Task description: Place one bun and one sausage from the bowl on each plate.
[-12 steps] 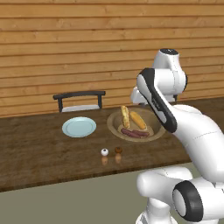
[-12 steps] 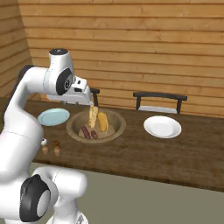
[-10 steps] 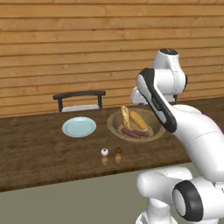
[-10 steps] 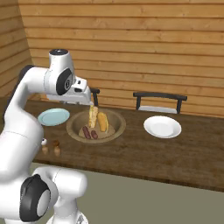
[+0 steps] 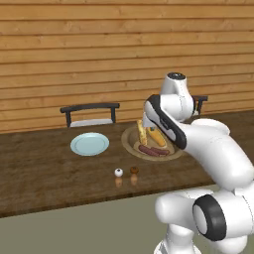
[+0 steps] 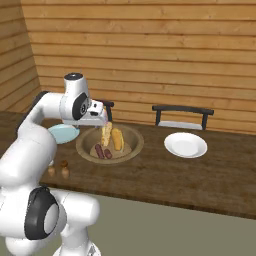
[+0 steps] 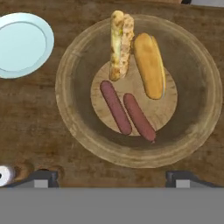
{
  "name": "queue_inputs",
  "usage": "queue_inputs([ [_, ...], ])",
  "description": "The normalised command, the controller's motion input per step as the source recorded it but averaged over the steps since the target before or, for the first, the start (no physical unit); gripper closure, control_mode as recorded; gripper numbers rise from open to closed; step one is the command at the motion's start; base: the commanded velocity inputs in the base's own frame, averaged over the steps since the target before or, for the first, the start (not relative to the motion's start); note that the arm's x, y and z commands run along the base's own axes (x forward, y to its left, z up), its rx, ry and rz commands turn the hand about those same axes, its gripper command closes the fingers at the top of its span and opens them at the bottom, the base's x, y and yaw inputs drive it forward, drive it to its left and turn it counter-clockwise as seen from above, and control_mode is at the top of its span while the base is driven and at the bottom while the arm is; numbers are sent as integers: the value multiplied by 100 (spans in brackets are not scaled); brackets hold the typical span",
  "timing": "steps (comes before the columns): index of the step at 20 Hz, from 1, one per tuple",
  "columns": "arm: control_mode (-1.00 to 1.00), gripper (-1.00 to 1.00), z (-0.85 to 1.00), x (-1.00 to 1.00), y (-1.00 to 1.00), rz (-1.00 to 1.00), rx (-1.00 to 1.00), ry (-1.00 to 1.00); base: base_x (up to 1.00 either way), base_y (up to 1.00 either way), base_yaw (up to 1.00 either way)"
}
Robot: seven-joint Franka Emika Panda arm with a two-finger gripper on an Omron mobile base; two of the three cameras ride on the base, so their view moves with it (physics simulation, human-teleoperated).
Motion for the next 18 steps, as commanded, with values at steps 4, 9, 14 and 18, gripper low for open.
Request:
queue_inputs([
  [4,-100,-100,-72,40,0,-2,-2,-1,0,0,0],
  [9,-100,-100,-58,52,0,-5,0,-9,0,0,0],
  [14,-100,-100,-40,61,0,-2,0,-1,0,0,0],
  [18,-100,-100,-32,61,0,0,0,0,0,0,0],
])
